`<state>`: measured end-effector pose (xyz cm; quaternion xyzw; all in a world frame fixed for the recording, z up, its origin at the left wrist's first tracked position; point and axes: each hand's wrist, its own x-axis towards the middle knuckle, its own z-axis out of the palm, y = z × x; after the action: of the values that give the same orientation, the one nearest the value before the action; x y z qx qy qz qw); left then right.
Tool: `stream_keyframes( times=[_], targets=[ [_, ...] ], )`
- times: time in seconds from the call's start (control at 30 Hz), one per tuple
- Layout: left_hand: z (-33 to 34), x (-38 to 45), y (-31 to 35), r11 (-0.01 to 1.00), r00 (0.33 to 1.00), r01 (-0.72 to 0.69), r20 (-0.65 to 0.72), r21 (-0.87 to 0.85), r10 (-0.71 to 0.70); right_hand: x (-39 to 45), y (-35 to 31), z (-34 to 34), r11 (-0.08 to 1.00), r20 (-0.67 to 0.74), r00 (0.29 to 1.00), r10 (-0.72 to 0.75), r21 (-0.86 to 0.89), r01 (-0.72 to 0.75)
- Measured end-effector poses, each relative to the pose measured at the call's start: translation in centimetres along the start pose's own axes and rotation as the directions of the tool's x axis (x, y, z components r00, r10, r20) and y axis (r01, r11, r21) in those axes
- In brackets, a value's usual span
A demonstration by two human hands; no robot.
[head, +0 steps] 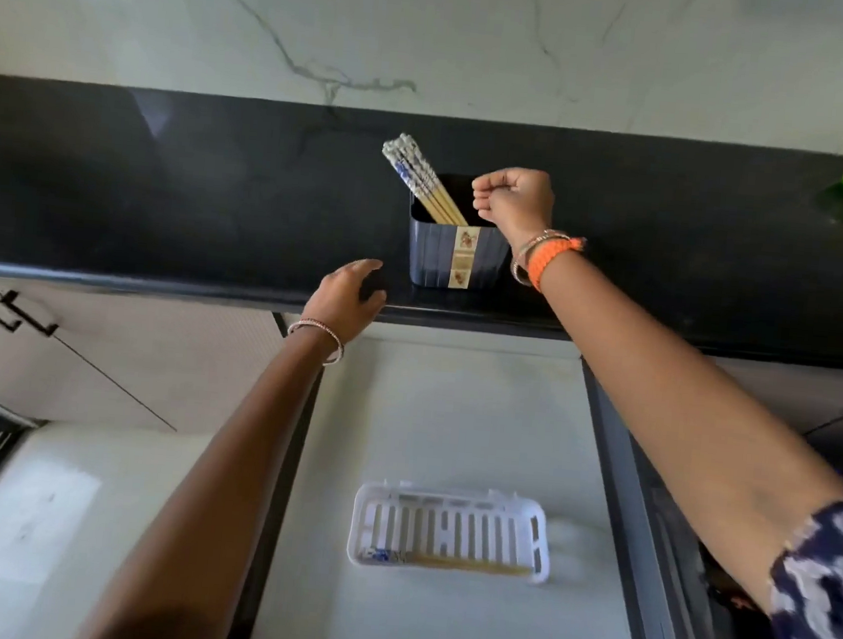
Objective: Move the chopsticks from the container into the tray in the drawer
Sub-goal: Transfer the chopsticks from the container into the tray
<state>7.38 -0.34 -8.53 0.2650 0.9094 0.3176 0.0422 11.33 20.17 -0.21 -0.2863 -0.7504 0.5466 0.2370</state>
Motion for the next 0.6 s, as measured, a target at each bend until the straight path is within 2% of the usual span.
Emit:
stream_keyframes(
  times=[0.07,0.13,0.23,0.37,0.47,0.6],
  targets=[
    [0.7,1.5,-1.4,0.987,0.994,-0.003,0.108,0.164,-0.015,3.0,-0.2,0.8,0.992,0.043,0.999,0.015,-0.126,-0.010],
    [1.3,2.6,-2.5,0.961,0.980,-0.003,0.192,0.277,-0.052,5.2,-0.3,1.4,0.964,0.174,0.980,0.094,-0.260,-0.047],
    [2.7,2.9,-3.7,0.959,0.954,0.039,0.275,0.280,-0.119,6.8,0.1,2.4,0.898,0.316,0.921,0.226,-0.434,-0.071],
    [3.8,2.8,-4.2,0.957,0.970,0.047,0.216,0.286,-0.112,7.9,1.2,3.8,0.871,0.313,0.914,0.259,-0.484,-0.081],
    [3.5,3.6,-4.0,0.948,0.964,0.072,0.222,0.309,-0.145,8.0,1.5,4.2,0.849,0.348,0.905,0.245,-0.527,-0.027],
    [3.1,4.2,-3.9,0.953,0.968,0.104,0.193,0.285,-0.163,8.3,2.2,4.6,0.832,0.310,0.940,0.142,-0.552,0.056]
  ],
)
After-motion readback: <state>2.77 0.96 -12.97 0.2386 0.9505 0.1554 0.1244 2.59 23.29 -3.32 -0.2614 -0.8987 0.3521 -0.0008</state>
